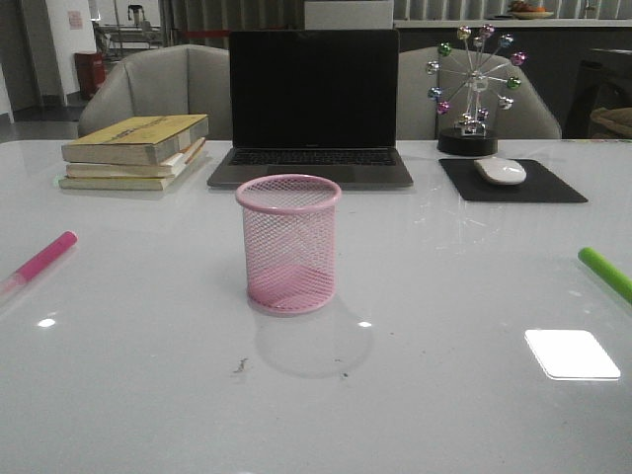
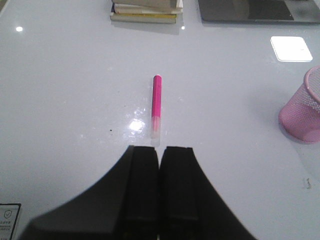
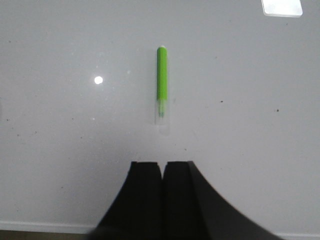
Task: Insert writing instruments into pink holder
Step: 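Grasp the green marker with the right gripper and lift it, then carry the green marker over the pink holder and lower it in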
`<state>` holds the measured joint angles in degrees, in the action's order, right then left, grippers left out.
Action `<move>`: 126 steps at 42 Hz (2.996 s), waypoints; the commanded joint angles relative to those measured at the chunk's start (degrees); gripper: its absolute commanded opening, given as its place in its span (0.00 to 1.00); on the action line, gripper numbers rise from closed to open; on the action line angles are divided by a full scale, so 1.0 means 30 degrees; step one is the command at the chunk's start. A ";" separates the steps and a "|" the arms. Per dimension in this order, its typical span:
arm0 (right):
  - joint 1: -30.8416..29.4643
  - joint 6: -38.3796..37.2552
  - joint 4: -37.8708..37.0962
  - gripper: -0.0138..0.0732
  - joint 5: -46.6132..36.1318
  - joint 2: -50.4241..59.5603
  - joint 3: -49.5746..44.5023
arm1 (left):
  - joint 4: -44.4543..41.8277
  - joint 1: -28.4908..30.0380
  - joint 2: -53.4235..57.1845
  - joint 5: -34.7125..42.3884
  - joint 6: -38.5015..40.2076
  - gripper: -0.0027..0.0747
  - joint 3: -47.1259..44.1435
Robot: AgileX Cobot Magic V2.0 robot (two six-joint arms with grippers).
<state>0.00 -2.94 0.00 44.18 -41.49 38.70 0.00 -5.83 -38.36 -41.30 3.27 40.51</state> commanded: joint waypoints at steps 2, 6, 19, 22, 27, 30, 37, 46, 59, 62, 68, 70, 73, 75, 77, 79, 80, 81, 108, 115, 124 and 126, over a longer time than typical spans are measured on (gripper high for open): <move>-0.0031 0.0118 0.0000 0.32 -0.1356 -0.1170 0.0478 | 0.0154 -0.0109 -0.0630 0.1902 -0.0226 0.27 0.0385; -0.0031 0.0118 0.0143 0.56 -0.1798 -0.2094 0.0478 | 0.0343 -0.0259 -0.0851 0.2137 -0.1090 0.53 0.0385; -0.0068 0.0101 0.0889 0.75 -0.3211 -0.6926 0.2150 | 0.2725 -0.3463 -0.0917 0.2787 -0.4316 0.71 0.0385; -0.0068 0.0101 0.0889 0.75 -0.3211 -0.8473 0.3076 | 0.2760 -0.4809 -0.0917 0.2787 -0.4369 0.69 0.0385; -0.0068 0.0101 0.0889 0.75 -0.3195 -1.0948 0.4650 | 0.2806 -0.7093 -0.0917 0.2752 -0.4369 0.69 0.0385; -0.0068 0.0101 0.0889 0.75 -0.3122 -1.2454 0.5650 | 0.3058 -0.8383 -0.0917 0.2752 -0.4369 0.69 0.0385; -0.0068 0.0101 0.0889 0.75 -0.2902 -1.5832 0.7954 | 0.3515 -1.0920 -0.0917 0.2786 -0.4369 0.69 0.0385; -0.0068 0.0101 0.0855 0.75 -0.2375 -1.9267 1.0491 | 0.3515 -1.2526 -0.0917 0.2786 -0.4369 0.69 0.0385; -0.0068 0.0101 0.0242 0.75 -0.0674 -2.2852 1.4139 | 0.3561 -1.2569 -0.0917 0.2786 -0.4369 0.69 0.0385; -0.0068 0.0101 0.0242 0.75 -0.0502 -2.3385 1.4723 | 0.3561 -1.2569 -0.0917 0.2786 -0.4369 0.69 0.0385; -0.0068 0.0101 0.0242 0.75 0.0018 -2.4295 1.5754 | 0.3593 -1.2569 -0.0917 0.2786 -0.4369 0.69 0.0385; -0.0068 0.0101 0.0242 0.75 0.0122 -2.4521 1.5970 | 0.3593 -1.2569 -0.0917 0.2786 -0.4369 0.69 0.0385; -0.0068 0.0101 0.0242 0.75 0.0162 -2.4689 1.6086 | 0.3593 -1.2569 -0.0917 0.2786 -0.4369 0.69 0.0385; -0.0068 0.0101 0.0242 0.75 0.0114 -2.4712 1.6076 | 0.3593 -1.2569 -0.0917 0.2786 -0.4369 0.69 0.0385; -0.0068 0.0101 0.0242 0.74 0.0116 -2.4716 1.6076 | 0.3593 -1.2569 -0.0917 0.2786 -0.4369 0.69 0.0385; -0.0068 0.0117 0.0242 0.73 0.0144 -2.4716 1.6076 | 0.3593 -1.2569 -0.0917 0.2786 -0.4369 0.69 0.0385; -0.0068 0.0117 0.0242 0.72 0.0144 -2.4716 1.6076 | 0.3593 -1.2569 -0.0917 0.2786 -0.4369 0.69 0.0385; -0.0068 0.0117 0.0242 0.70 0.0159 -2.4716 1.6076 | 0.3593 -1.2569 -0.0917 0.2786 -0.4369 0.69 0.0385; -0.0068 0.0246 0.0224 0.58 0.0550 -2.4758 1.6076 | 0.3633 -1.2569 -0.0917 0.2786 -0.4369 0.69 0.0385; -0.0068 0.0246 0.0209 0.58 0.0918 -2.5003 1.6076 | 0.3633 -1.2569 -0.0917 0.2786 -0.4369 0.69 0.0385; -0.0068 0.0246 0.0183 0.32 0.0804 -2.4775 1.6143 | 0.3633 -1.2569 -0.0917 0.2786 -0.4369 0.69 0.0385; -0.0068 0.0246 0.0183 0.28 0.0822 -2.4686 1.6143 | 0.3633 -1.2569 -0.0917 0.2786 -0.4369 0.69 0.0385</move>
<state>0.00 -2.82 1.03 46.97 -119.22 85.40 9.96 -43.09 -40.92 -37.06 -9.77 40.07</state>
